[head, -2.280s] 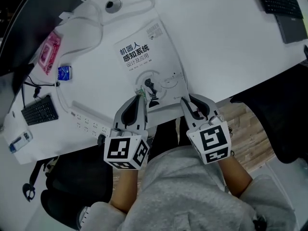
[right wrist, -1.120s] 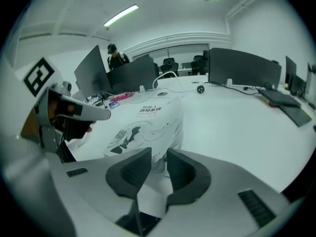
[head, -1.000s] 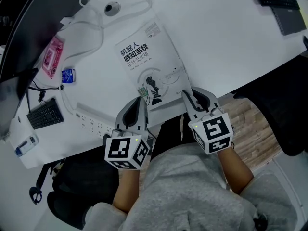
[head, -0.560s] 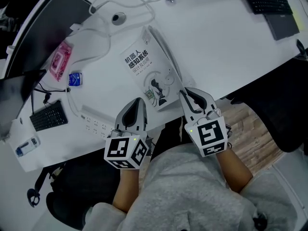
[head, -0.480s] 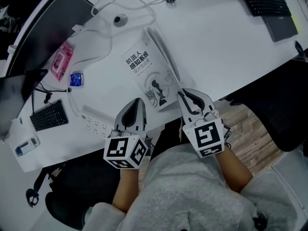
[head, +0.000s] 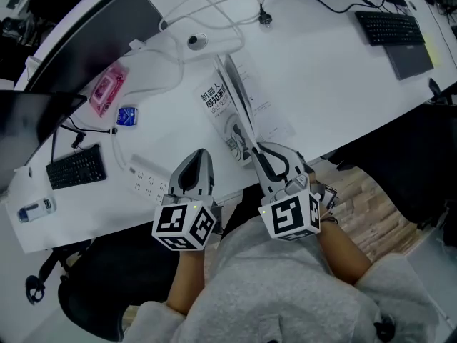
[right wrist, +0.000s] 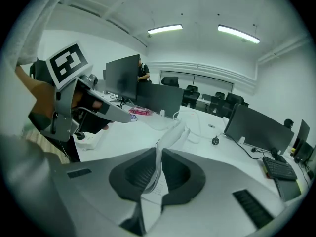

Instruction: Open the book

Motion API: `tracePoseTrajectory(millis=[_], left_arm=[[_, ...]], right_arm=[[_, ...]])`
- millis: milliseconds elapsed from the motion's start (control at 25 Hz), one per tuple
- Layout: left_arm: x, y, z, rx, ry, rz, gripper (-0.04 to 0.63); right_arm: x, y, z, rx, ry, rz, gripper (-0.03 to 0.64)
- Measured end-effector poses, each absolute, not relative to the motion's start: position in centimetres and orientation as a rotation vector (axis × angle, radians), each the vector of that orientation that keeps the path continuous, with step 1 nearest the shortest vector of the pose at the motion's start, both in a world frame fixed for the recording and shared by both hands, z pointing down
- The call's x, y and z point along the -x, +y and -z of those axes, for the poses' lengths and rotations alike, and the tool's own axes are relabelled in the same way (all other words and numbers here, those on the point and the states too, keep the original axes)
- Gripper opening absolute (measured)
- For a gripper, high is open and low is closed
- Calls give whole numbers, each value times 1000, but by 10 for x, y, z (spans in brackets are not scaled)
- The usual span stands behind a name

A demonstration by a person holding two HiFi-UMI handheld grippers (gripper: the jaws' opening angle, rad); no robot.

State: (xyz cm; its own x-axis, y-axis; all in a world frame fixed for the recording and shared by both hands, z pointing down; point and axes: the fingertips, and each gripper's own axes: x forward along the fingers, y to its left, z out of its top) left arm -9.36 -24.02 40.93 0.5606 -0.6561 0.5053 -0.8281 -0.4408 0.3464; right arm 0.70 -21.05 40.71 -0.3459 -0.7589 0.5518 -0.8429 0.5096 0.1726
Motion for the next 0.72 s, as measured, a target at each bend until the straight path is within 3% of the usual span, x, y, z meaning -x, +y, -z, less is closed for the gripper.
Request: tracePoseTrajectory(millis=[720], left_arm=[[169,-218,-390,-2174,-1337,-255,9]], right_arm=[[95,-191,-397,-1022,-2288,51,54]])
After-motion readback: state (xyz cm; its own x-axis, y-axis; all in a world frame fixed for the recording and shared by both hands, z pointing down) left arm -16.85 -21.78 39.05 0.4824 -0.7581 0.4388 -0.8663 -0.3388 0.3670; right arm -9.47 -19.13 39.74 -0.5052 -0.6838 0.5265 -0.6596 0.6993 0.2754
